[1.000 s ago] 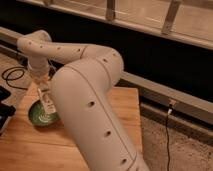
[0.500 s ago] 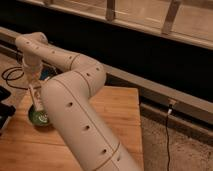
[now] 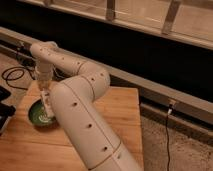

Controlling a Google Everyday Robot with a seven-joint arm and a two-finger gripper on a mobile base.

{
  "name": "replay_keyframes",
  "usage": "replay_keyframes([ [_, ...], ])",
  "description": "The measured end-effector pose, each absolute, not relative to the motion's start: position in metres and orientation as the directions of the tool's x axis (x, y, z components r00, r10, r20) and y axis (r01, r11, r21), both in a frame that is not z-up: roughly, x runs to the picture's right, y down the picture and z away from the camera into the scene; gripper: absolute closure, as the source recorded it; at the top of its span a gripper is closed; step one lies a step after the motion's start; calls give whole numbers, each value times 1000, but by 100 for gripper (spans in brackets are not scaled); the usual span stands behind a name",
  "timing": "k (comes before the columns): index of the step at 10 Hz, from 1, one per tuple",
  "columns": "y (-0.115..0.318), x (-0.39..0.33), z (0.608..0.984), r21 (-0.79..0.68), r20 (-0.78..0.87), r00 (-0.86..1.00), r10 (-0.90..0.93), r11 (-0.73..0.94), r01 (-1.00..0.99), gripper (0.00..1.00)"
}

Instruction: Place the bottle in the ceramic bowl

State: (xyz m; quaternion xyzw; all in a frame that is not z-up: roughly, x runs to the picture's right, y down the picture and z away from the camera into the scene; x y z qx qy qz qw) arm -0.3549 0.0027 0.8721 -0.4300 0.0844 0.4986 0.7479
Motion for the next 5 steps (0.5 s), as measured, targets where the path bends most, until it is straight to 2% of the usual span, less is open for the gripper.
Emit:
replay_keyframes([
  [3,23,-352,873,-573,-626,555,548,161,-804,100],
  [5,23,-360,868,-602,-606,575,550,155,-783,100],
])
